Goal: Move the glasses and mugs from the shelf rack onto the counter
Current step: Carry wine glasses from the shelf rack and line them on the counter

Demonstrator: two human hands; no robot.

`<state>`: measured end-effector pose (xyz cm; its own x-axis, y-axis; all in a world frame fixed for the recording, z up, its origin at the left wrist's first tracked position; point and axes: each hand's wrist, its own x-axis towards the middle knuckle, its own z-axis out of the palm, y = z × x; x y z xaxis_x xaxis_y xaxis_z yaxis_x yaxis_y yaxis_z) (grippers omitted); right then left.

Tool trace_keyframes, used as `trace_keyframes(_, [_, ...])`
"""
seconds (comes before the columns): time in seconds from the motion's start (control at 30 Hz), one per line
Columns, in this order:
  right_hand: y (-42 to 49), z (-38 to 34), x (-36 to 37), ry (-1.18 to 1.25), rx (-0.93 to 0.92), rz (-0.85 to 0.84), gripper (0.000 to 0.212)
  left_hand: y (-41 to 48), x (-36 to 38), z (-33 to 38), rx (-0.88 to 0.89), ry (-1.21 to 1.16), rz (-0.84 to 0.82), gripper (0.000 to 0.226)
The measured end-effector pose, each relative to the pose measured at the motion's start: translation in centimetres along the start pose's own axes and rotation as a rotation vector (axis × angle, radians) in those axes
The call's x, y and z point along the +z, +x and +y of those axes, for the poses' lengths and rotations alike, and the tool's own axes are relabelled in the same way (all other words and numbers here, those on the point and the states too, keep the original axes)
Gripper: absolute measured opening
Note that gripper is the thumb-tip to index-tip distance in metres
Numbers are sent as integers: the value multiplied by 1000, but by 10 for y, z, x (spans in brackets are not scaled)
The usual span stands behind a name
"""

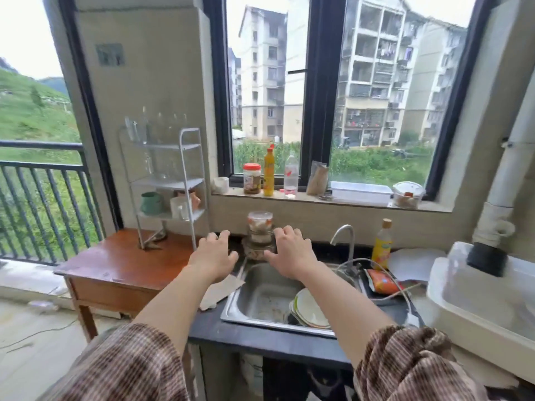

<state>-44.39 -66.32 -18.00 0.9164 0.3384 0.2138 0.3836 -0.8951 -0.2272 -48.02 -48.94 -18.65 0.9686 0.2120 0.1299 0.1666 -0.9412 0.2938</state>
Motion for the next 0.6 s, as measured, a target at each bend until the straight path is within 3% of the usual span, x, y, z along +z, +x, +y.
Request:
trace_keyframes(0.3, [199, -97, 24, 48, -149, 20, 57, 150, -67, -101, -58, 75, 138, 53])
trace_keyframes(0.6, [360, -181, 9, 95, -274, 192, 50, 298, -143, -186, -67, 2, 280, 60])
